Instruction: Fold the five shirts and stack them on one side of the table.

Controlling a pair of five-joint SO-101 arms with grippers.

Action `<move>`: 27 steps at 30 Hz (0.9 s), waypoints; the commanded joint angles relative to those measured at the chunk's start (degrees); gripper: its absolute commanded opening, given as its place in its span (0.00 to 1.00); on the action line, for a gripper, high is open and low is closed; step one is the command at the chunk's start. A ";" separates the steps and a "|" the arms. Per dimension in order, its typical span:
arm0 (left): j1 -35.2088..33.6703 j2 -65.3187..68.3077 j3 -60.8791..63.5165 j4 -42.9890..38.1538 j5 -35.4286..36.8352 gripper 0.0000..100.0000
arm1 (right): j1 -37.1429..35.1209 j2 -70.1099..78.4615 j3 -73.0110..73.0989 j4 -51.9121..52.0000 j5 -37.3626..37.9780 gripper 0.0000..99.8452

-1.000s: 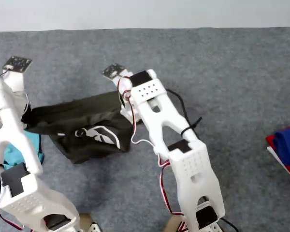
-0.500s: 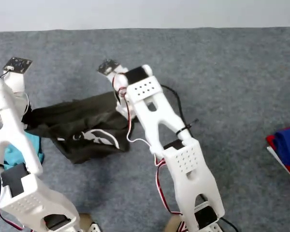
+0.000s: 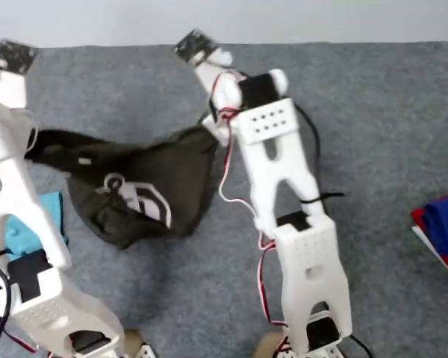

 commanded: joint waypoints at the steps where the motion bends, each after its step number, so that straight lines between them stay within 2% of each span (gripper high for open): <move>1: 4.31 -6.24 -5.85 1.49 1.41 0.01 | 2.95 -10.33 -3.43 2.33 1.49 0.01; 9: 17.76 -16.53 -9.19 1.41 1.41 0.01 | 7.60 -25.19 -2.99 2.33 5.80 0.01; 12: 20.57 -19.25 -8.22 1.49 1.41 0.01 | 10.33 -28.53 -0.79 2.51 7.03 0.01; 21: 16.53 -25.76 16.40 1.58 1.05 0.01 | 10.59 -32.48 32.88 2.42 8.00 0.01; 27: 12.13 -28.48 36.35 1.41 -4.92 0.01 | 10.33 -32.57 44.92 2.42 7.82 0.01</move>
